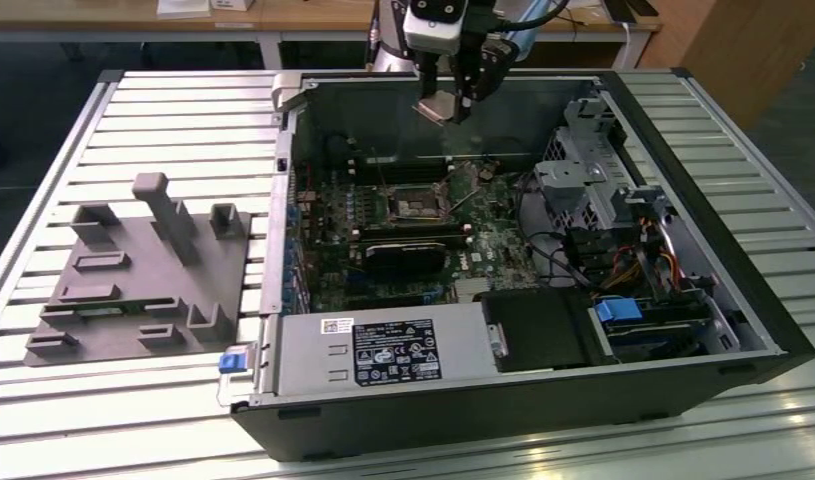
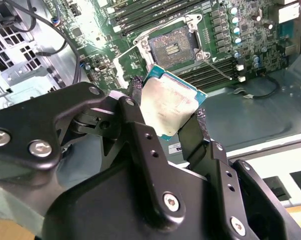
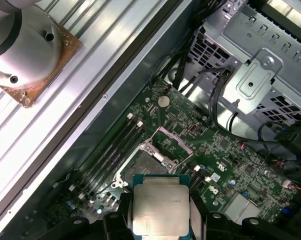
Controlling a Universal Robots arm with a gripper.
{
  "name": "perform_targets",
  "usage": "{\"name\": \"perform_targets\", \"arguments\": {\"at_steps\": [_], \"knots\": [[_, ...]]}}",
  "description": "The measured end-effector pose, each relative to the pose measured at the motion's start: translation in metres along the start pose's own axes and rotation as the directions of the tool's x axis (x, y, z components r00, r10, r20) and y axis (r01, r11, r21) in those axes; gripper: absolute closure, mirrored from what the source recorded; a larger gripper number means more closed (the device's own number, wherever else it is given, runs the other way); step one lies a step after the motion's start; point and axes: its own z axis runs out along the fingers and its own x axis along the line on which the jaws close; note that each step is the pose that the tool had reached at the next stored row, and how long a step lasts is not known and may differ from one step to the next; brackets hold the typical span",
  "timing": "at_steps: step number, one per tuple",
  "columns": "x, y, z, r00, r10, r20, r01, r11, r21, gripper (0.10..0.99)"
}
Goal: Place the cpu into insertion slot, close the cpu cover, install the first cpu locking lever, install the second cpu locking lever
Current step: 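Place the cpu into insertion slot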
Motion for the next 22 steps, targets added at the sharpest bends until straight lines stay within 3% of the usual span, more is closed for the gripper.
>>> {"name": "perform_targets", "arguments": {"at_steps": [10, 22], "knots": [[0.0009, 0.0005, 0.0009, 0.9974, 0.072, 0.0061, -0.072, 0.9974, -0.002, 0.545], [0.0020, 0.0012, 0.0018, 0.9872, 0.159, 0.0137, -0.159, 0.9873, -0.004, 0.545]]}}
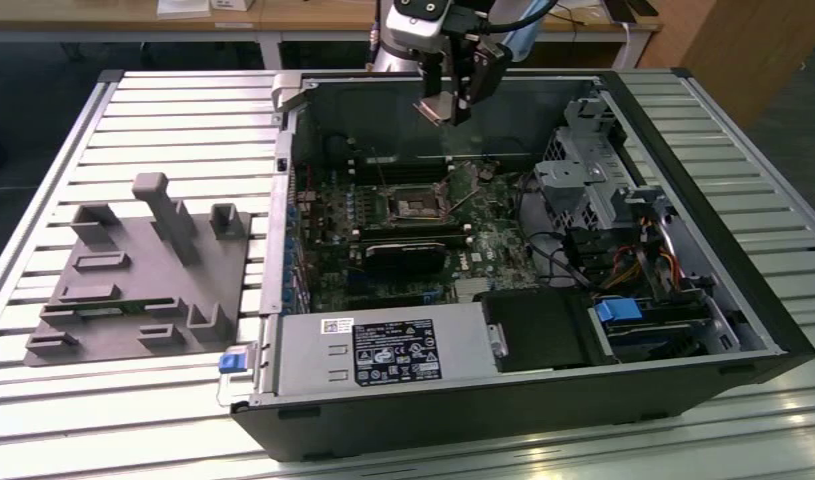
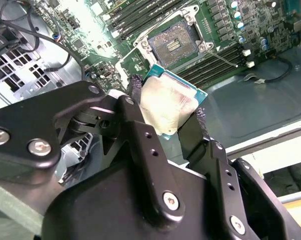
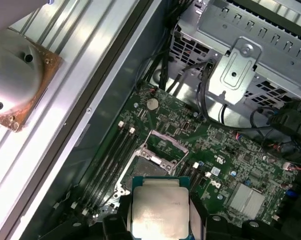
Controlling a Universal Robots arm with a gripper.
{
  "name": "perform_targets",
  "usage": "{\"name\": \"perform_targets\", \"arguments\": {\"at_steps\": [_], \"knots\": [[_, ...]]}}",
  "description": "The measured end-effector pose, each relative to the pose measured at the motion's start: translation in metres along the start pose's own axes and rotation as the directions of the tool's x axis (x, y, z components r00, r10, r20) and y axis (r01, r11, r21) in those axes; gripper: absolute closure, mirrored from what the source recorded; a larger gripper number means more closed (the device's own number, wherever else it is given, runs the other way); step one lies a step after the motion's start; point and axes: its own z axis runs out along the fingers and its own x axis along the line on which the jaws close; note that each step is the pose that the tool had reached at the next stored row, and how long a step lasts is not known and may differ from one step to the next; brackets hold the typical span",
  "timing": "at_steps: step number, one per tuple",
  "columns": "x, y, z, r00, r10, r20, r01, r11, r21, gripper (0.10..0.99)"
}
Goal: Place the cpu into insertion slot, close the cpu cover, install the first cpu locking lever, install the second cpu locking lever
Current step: 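Place the cpu into insertion slot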
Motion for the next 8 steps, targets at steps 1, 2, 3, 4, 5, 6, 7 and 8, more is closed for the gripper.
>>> {"name": "perform_targets", "arguments": {"at_steps": [1, 2, 3, 4, 5, 6, 7, 8], "knots": [[0.0001, 0.0001, 0.0001, 1.0000, 0.007, 0.0007, -0.007, 1.0000, 0.000, 0.545], [0.0002, 0.0001, 0.0002, 0.9999, 0.014, 0.0012, -0.014, 0.9999, 0.000, 0.545], [0.0003, 0.0002, 0.0003, 0.9998, 0.021, 0.0019, -0.021, 0.9998, 0.000, 0.545], [0.0004, 0.0002, 0.0003, 0.9996, 0.028, 0.0025, -0.028, 0.9996, -0.001, 0.545], [0.0006, 0.0003, 0.0004, 0.9994, 0.035, 0.0031, -0.035, 0.9994, -0.001, 0.545], [0.0007, 0.0004, 0.0005, 0.9991, 0.041, 0.0036, -0.041, 0.9991, -0.001, 0.545], [0.0008, 0.0004, 0.0006, 0.9988, 0.048, 0.0042, -0.048, 0.9989, -0.001, 0.545], [0.0009, 0.0004, 0.0006, 0.9985, 0.055, 0.0048, -0.055, 0.9985, -0.001, 0.545]]}}
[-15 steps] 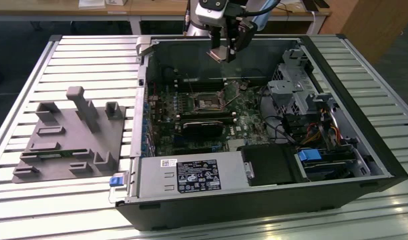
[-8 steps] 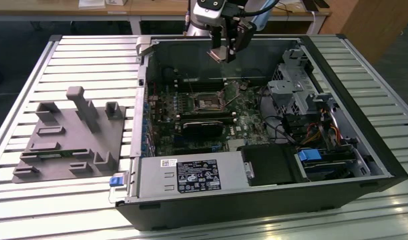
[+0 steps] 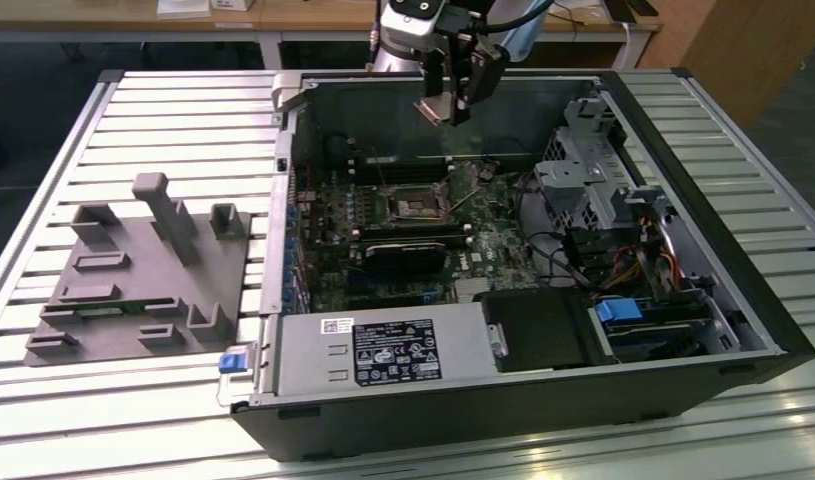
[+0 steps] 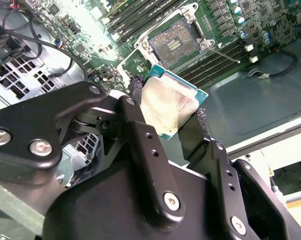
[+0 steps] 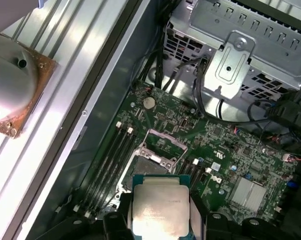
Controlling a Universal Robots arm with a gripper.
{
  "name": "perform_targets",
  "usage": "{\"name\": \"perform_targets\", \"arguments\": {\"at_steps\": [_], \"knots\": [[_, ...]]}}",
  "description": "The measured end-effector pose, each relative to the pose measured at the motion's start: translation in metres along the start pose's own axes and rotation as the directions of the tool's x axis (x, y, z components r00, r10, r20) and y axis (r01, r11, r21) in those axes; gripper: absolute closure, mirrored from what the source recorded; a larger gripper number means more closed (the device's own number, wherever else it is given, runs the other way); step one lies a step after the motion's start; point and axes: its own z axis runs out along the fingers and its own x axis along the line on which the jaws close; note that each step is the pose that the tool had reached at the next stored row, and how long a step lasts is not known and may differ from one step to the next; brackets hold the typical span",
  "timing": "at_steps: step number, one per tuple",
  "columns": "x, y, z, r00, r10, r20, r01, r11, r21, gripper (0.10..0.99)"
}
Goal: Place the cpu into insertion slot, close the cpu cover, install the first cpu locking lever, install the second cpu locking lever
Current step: 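Place the cpu into insertion slot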
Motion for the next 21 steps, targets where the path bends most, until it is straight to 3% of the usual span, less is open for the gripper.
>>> {"name": "perform_targets", "arguments": {"at_steps": [11, 21], "knots": [[0.0011, 0.0005, 0.0009, 0.9973, 0.074, 0.0062, -0.074, 0.9973, -0.002, 0.545], [0.0021, 0.0009, 0.0016, 0.9902, 0.139, 0.0117, -0.139, 0.9902, -0.003, 0.545]]}}
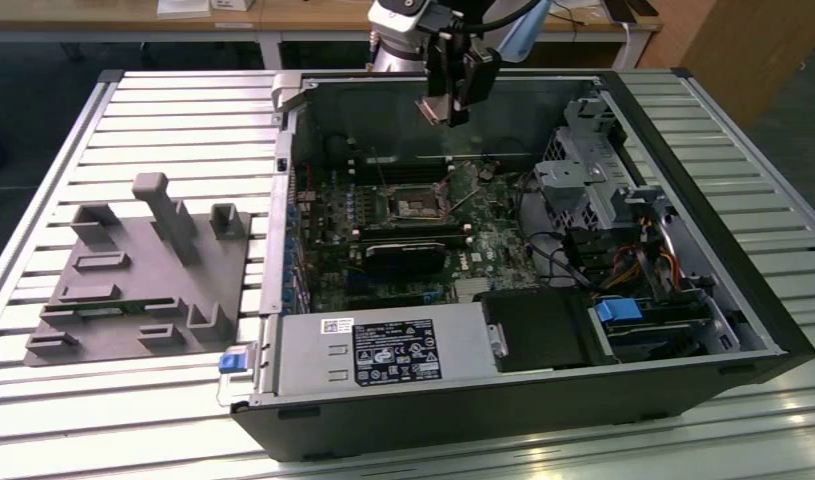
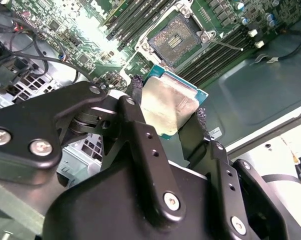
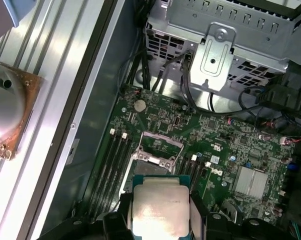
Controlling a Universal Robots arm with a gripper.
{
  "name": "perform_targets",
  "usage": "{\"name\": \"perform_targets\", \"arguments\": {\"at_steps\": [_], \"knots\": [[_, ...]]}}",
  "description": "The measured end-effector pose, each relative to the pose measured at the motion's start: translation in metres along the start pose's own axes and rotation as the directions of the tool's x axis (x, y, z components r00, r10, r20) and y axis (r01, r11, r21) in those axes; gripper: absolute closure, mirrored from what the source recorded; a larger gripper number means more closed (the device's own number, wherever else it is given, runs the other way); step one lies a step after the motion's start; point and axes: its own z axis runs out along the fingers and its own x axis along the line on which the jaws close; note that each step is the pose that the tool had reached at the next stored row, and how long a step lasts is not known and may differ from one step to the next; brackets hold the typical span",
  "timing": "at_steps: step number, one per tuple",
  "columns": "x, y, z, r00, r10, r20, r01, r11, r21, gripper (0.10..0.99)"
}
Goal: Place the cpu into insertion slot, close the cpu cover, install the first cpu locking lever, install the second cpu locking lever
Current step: 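Place the cpu into insertion slot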
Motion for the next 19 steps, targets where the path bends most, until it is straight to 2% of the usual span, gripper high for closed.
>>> {"name": "perform_targets", "arguments": {"at_steps": [7, 19], "knots": [[0.0007, 0.0002, 0.0005, 0.9989, 0.046, 0.0039, -0.046, 0.9990, -0.001, 0.545], [0.0024, -0.0006, 0.0012, 0.9938, 0.110, 0.0092, -0.110, 0.9939, -0.003, 0.545]]}}
